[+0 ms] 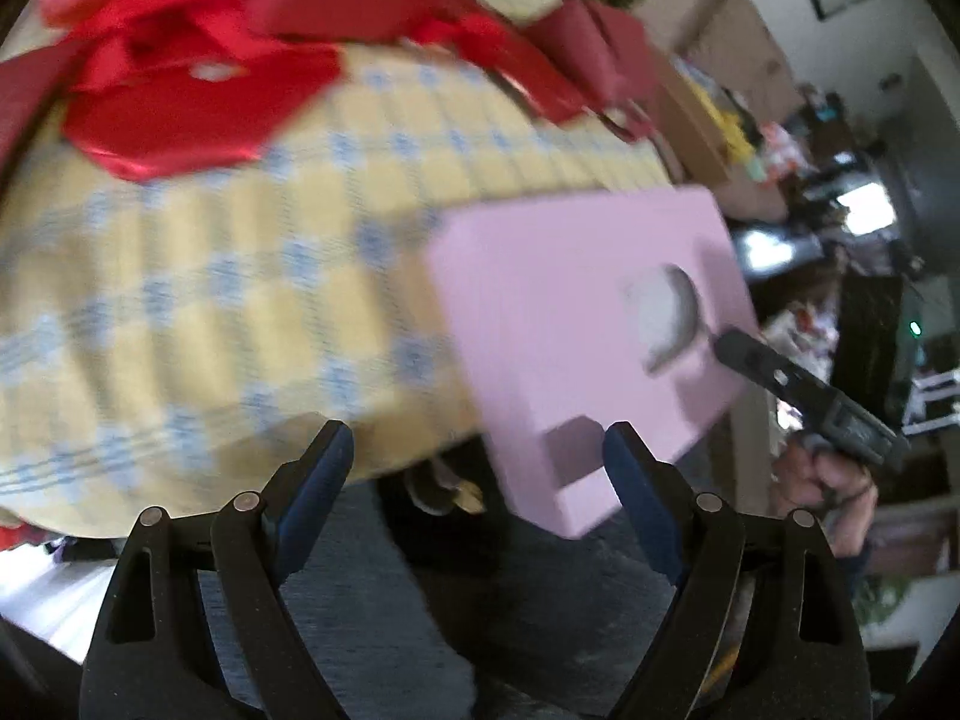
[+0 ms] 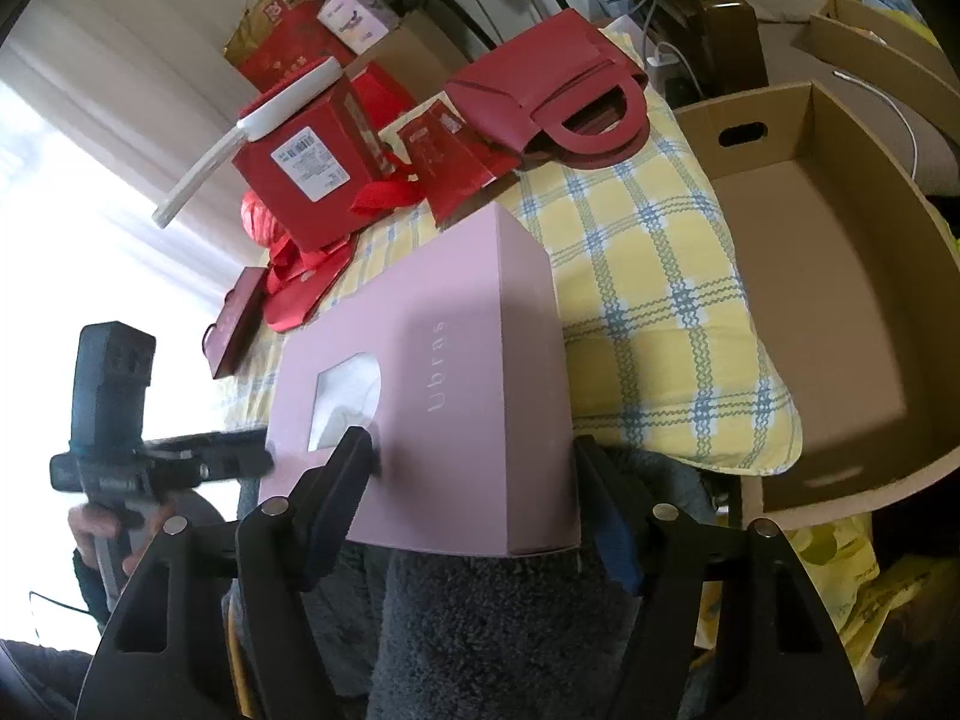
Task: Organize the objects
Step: 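Lift the pink box off the table with both grippers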
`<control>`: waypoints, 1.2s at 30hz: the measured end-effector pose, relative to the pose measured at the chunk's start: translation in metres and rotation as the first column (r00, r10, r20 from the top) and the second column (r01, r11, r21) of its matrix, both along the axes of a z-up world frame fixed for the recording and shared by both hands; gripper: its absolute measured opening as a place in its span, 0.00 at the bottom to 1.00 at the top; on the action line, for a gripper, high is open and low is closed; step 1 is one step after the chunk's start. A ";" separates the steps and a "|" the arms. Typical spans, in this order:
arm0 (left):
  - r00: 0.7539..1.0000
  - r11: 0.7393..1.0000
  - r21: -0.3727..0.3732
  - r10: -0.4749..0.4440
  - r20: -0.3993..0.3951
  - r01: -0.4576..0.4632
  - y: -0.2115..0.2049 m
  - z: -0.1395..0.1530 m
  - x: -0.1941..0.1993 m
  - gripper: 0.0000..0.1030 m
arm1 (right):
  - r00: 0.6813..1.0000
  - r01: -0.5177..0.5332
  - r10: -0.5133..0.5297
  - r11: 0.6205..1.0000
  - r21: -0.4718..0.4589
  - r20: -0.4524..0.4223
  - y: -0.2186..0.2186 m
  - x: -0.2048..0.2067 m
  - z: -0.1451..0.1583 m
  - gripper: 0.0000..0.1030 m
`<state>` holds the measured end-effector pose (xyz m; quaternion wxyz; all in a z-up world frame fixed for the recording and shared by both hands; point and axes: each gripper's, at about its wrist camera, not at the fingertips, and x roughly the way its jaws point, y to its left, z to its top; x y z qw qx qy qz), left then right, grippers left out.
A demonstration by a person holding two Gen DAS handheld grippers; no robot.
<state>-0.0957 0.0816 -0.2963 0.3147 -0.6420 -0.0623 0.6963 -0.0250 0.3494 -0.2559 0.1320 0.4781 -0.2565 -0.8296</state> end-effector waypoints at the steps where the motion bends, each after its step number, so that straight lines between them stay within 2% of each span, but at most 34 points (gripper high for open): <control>1: 1.000 1.000 0.008 -0.016 0.001 0.016 0.004 0.000 0.003 0.82 | 1.000 0.000 0.000 1.000 -0.003 -0.001 0.001 0.000 0.000 0.67; 3: 0.998 0.998 0.027 -0.054 0.013 0.053 0.012 0.000 0.008 0.83 | 1.000 0.003 -0.003 1.000 -0.008 -0.001 0.002 0.000 -0.001 0.67; 6: 0.994 0.996 0.051 -0.074 0.082 0.070 0.021 -0.006 0.012 0.84 | 1.000 0.005 -0.005 1.000 -0.009 -0.004 0.002 -0.001 -0.001 0.67; 12: 0.976 0.993 0.119 -0.019 0.215 -0.007 0.038 -0.023 0.011 0.86 | 1.000 0.004 -0.005 1.000 -0.015 -0.011 0.003 -0.002 -0.003 0.67; 16: 0.981 0.993 0.114 0.012 0.191 -0.035 0.046 -0.027 0.009 0.91 | 1.000 0.013 -0.013 1.000 -0.019 -0.016 0.005 -0.001 -0.002 0.67; 23: 0.985 0.994 0.105 0.010 0.170 -0.029 0.046 -0.028 0.007 0.86 | 1.000 0.017 -0.017 1.000 -0.025 -0.016 0.007 0.000 -0.002 0.67; 24: 0.988 0.995 0.094 0.012 0.156 -0.027 0.047 -0.026 0.009 0.86 | 1.000 0.019 -0.020 1.000 -0.022 -0.016 0.007 0.000 -0.002 0.67; 26: 0.994 0.999 0.034 0.002 0.112 -0.006 0.051 -0.020 0.013 0.74 | 0.999 0.028 -0.029 1.000 -0.010 -0.023 0.007 0.000 0.001 0.67; 28: 0.998 1.000 -0.019 -0.016 0.068 0.018 0.057 -0.017 0.019 0.72 | 0.999 0.029 -0.029 1.000 0.011 -0.029 0.005 0.000 0.005 0.67; 32: 0.992 1.000 0.015 -0.025 0.122 0.023 0.057 -0.022 0.018 0.71 | 0.999 0.024 -0.022 0.999 0.041 -0.038 0.007 0.003 0.008 0.66; 36: 0.979 0.996 0.091 -0.005 0.204 -0.014 0.047 -0.020 0.014 0.71 | 0.999 0.035 -0.035 0.999 0.000 -0.021 0.013 0.002 0.001 0.66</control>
